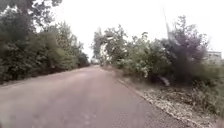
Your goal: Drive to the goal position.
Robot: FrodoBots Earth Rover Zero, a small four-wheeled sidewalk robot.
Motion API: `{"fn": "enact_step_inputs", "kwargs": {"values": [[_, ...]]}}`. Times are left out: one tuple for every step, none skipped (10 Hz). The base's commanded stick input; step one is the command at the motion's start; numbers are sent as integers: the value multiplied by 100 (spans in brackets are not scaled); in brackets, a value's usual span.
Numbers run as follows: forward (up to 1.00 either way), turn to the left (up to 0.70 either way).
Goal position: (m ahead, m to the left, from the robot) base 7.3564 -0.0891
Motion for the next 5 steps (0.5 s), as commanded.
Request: {"fn": "enact_step_inputs", "kwargs": {"values": [[70,0],[70,0],[70,0],[70,0],[70,0]]}}
